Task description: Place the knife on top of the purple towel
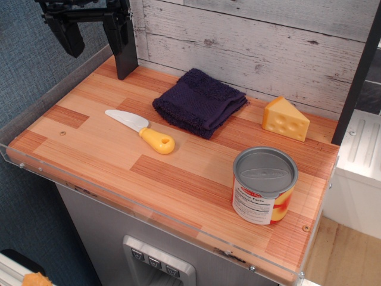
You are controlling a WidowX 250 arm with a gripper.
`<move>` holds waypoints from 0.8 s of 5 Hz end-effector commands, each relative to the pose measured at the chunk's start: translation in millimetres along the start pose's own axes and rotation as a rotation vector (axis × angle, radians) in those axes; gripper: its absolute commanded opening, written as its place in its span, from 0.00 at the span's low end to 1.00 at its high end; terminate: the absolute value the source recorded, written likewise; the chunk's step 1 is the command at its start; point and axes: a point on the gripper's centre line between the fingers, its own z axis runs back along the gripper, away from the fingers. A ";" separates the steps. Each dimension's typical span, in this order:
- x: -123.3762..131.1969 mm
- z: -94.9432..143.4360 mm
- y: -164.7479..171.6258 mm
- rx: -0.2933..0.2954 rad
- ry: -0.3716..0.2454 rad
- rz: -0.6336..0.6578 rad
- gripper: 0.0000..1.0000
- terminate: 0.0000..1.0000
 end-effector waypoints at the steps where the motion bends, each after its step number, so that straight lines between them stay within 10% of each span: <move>1: 0.0 0.0 0.0 0.000 0.000 0.000 1.00 0.00; 4: -17.0 -27.9 -20.5 0.086 -0.016 0.572 1.00 0.00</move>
